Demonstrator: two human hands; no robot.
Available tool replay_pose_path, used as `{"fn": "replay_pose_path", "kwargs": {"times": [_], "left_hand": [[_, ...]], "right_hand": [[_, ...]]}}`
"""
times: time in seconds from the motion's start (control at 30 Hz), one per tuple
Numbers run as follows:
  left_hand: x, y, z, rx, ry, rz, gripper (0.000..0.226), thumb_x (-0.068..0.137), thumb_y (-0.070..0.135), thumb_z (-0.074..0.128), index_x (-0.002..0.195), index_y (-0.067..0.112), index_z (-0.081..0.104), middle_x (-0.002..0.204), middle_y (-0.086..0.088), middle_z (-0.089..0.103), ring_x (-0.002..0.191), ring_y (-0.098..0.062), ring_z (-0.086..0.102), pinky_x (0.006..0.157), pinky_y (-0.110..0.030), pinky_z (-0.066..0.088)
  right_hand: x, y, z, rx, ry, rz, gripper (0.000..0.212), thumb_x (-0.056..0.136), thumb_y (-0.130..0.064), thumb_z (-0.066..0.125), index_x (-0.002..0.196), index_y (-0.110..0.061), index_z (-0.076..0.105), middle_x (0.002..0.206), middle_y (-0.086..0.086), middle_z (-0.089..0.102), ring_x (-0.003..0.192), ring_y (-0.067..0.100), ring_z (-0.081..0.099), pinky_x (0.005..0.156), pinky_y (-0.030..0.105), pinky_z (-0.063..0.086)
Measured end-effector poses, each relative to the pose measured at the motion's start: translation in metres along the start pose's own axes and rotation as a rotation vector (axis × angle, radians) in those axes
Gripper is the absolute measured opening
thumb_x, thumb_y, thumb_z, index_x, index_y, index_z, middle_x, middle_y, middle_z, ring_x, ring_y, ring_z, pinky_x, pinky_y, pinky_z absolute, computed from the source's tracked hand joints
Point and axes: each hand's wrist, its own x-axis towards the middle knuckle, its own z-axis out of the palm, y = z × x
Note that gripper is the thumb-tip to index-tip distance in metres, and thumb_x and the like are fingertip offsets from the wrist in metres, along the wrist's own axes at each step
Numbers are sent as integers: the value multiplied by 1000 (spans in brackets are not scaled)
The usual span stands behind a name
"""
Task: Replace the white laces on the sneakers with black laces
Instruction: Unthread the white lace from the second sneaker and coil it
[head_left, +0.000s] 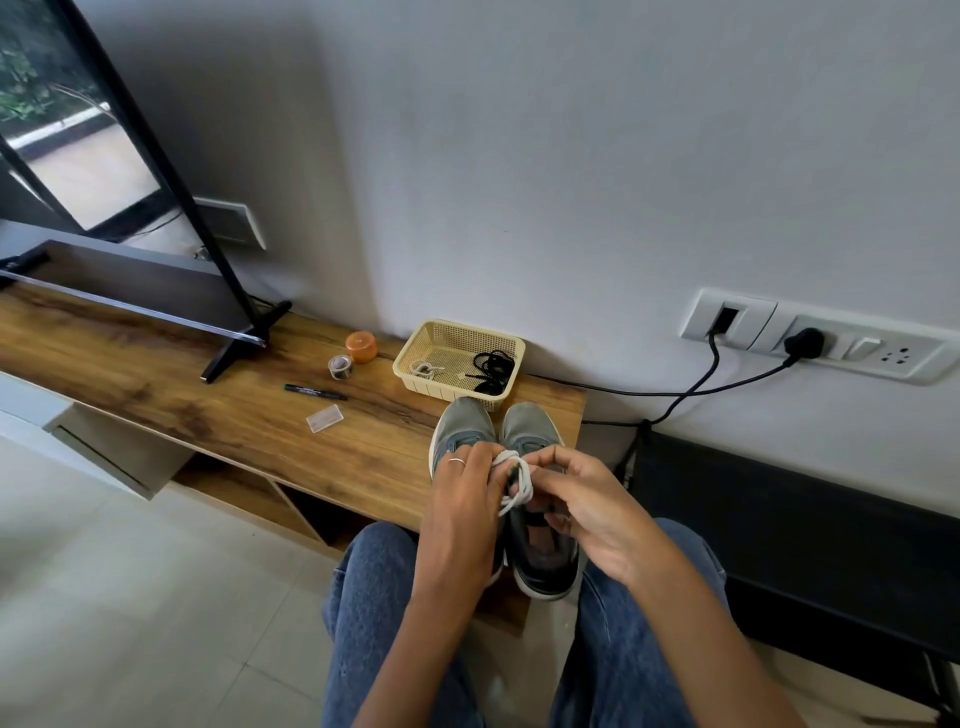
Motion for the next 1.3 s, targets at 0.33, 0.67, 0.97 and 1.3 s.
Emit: {"fn": "replay_pose_path", "kwargs": {"times": [0.33,0.67,0.97,1.3], "left_hand": [[1,-3,-4,-15,68,7,12,96,16,55,102,13,65,89,3,64,77,-5,54,64,-12,41],[1,14,-11,-700,-62,-289,18,99,14,48,97,8,65,83,2,67,77,-4,62,69,-15,47],[1,20,-12,-957,-163,-601,28,103,20,40,100,11,66,87,-4,73,81,-12,69,66,-20,52],[4,22,-15,-984,-166,-637,31,103,19,38,93,14,68,77,0,72,70,-7,67,57,-17,49]], "right_hand": [[-4,4,2,-72,-13,-167,13,85,-8,68,97,-3,70,82,6,72,74,6,67,66,13,50],[0,1,-3,-123,-43,-111,17,92,-8,55,94,-5,72,80,5,68,75,8,60,64,14,46],[1,3,-3,-188,5,-154,18,91,-17,58,87,-9,73,90,17,71,81,18,65,76,29,49],[5,15,-2,-583,109,-712,34,80,-10,73,109,-25,64,103,-12,60,100,3,56,86,13,42]]}}
